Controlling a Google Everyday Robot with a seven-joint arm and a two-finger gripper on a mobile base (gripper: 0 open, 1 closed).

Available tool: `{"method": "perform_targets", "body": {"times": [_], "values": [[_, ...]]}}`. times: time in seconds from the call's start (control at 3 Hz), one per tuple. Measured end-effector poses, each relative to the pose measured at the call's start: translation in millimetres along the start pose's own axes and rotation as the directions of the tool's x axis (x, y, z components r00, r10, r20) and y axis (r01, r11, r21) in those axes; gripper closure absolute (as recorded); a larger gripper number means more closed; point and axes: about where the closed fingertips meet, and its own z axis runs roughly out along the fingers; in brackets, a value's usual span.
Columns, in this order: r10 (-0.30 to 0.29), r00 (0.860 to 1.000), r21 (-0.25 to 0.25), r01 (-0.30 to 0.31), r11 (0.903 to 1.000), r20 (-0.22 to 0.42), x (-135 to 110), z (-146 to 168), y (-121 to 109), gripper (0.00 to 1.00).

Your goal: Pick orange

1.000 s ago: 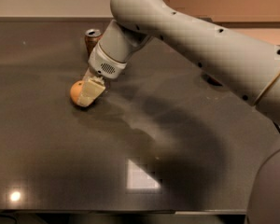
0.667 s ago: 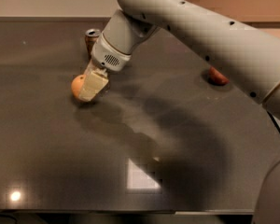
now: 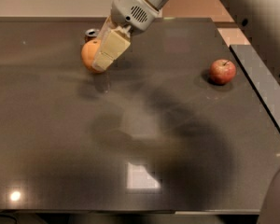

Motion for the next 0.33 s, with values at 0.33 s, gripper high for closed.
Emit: {"method": "perform_targets", "body": {"times": [0.33], "values": [[0.000, 1.000, 0.000, 0.000, 1.0000, 0.000, 0.0, 0.0, 0.0, 1.00]]}}
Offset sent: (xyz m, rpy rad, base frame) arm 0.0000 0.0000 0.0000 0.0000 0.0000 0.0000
